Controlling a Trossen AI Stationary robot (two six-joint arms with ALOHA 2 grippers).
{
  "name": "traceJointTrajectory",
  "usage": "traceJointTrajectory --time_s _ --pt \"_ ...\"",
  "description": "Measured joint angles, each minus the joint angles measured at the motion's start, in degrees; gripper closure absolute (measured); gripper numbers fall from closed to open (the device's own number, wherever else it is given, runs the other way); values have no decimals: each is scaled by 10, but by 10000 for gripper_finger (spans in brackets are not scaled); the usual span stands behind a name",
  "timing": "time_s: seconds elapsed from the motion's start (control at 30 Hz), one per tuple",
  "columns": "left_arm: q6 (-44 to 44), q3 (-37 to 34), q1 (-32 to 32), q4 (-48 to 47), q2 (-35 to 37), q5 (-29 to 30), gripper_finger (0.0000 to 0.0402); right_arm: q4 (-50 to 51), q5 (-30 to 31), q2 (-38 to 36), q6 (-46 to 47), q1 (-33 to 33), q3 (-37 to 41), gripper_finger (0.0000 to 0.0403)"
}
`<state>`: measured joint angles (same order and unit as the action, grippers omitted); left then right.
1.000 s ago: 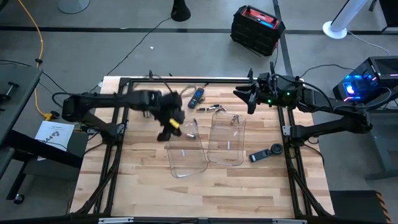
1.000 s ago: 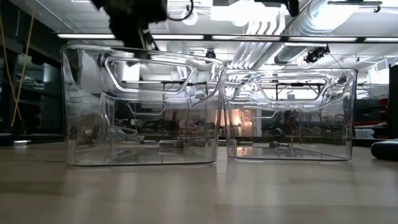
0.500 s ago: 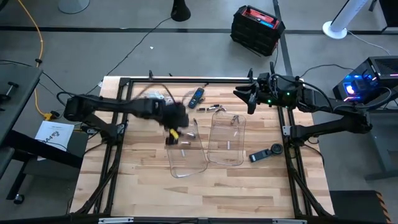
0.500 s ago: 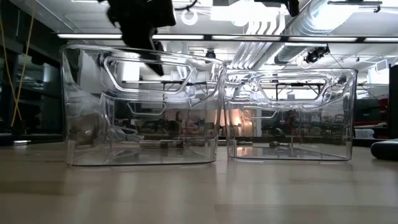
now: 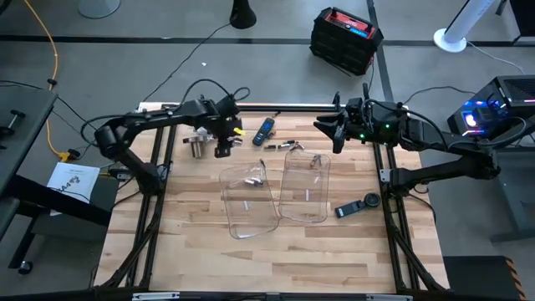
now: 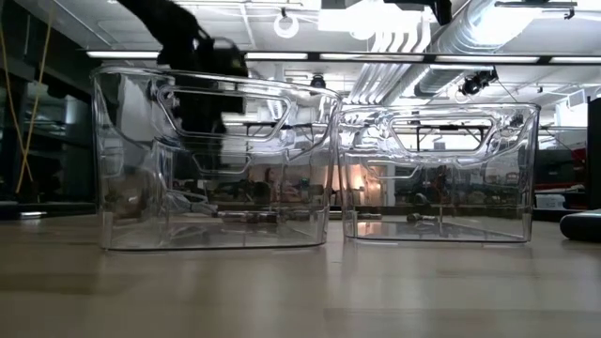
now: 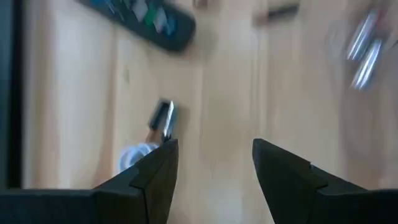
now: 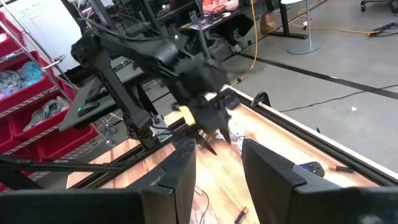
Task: Sort batteries
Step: Put the silver battery into the left transparent bin
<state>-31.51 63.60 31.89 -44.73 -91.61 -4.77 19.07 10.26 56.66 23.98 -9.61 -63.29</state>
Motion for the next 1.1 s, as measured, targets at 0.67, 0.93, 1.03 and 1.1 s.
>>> traceJointTrajectory --time_s 0.67,0.93,1.03,1.1 --pt "-121 -5 14 107 -136 84 206 0 0 0 12 0 0 277" --pt "-110 -5 27 80 -136 32 212 0 0 0 21 0 0 277" --pt "-99 -6 20 72 -136 36 227 0 0 0 21 0 0 277" --pt "-92 -6 17 72 -135 38 238 0 0 0 21 0 0 277"
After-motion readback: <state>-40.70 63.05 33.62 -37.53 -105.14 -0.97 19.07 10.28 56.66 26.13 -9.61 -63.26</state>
